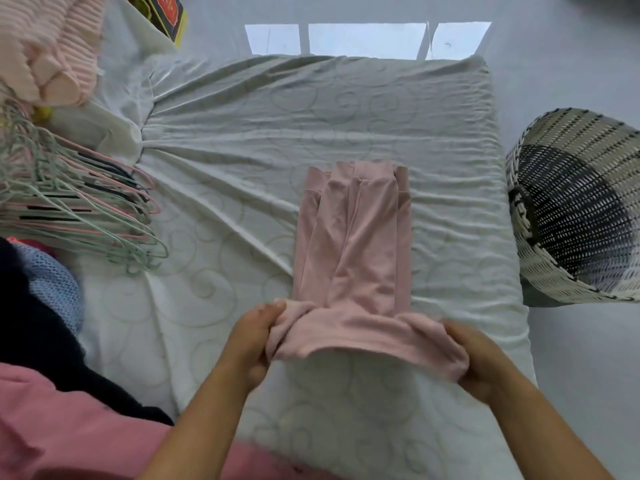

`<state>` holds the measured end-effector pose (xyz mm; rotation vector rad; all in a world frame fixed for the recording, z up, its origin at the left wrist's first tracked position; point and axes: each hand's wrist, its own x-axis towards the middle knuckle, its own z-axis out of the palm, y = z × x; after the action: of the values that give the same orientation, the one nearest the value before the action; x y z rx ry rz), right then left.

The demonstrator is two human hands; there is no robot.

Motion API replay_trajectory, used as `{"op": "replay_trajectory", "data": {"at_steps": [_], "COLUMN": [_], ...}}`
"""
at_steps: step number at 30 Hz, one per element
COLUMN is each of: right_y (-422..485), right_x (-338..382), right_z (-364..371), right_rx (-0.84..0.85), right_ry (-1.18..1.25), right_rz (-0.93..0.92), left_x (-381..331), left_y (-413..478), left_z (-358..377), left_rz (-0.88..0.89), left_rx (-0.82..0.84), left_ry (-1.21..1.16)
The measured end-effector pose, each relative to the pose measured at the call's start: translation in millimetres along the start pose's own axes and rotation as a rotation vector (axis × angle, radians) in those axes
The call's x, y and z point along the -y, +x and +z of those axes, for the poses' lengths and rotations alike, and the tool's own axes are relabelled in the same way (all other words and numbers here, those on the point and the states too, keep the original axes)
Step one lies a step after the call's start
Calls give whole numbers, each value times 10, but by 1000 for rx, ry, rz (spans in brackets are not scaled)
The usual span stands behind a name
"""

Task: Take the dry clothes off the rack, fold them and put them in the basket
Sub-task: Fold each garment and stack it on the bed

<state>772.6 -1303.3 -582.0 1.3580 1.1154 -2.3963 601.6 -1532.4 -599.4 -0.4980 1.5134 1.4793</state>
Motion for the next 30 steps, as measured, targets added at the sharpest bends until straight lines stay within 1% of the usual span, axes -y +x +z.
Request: {"op": "replay_trajectory", "data": {"at_steps": [1, 3, 5, 7, 9, 10, 11, 14, 15, 16, 19, 21, 23, 26, 30], "right_y": [113, 373, 630, 910, 1167, 1273, 1340, 1520, 1550, 1587, 1667, 1724, 1735, 1653, 1525], "right_x": [225, 597, 956, 1233, 1378, 1385, 1342, 959, 796, 648, 392, 376, 403, 437, 585], "right_z": [52, 122, 208, 263, 238, 215, 207, 103, 78, 56, 35, 56, 87, 44, -69], "right_rx": [44, 73, 44, 1, -74, -131, -190, -348, -360, -354, -432, -446, -359, -229, -169], "right_ry": [61, 82, 38, 72, 122, 94, 22, -264, -298, -294, -369, -375, -282, -172, -104], "right_rz": [-26, -82, -112, -131, -125, -122, -108, -71, -69, -81, -186, -197, -141, -67, -139], "left_x": [-252, -726, -1094, -1344, -1444, -1433, -1364, -919, -757, -624, -468, -466, -475, -468, -560], "left_y": [146, 415, 682, 877, 1064, 1143, 1218, 1431, 1472, 1493, 1497, 1508, 1524, 1460, 1311], "left_z": [106, 319, 515, 676, 748, 754, 718, 480, 407, 363, 399, 483, 551, 593, 673], "left_rz": [-6, 24, 71, 93, 117, 130, 157, 236, 240, 241, 257, 224, 204, 215, 208], "left_rx": [30, 69, 47, 55, 49, 46, 16, -177, -220, -227, -245, -252, -225, -121, -5], "left_ry": [-20, -48, -59, -103, -168, -161, -59, 567, 673, 696, 644, 610, 584, 497, 370]}}
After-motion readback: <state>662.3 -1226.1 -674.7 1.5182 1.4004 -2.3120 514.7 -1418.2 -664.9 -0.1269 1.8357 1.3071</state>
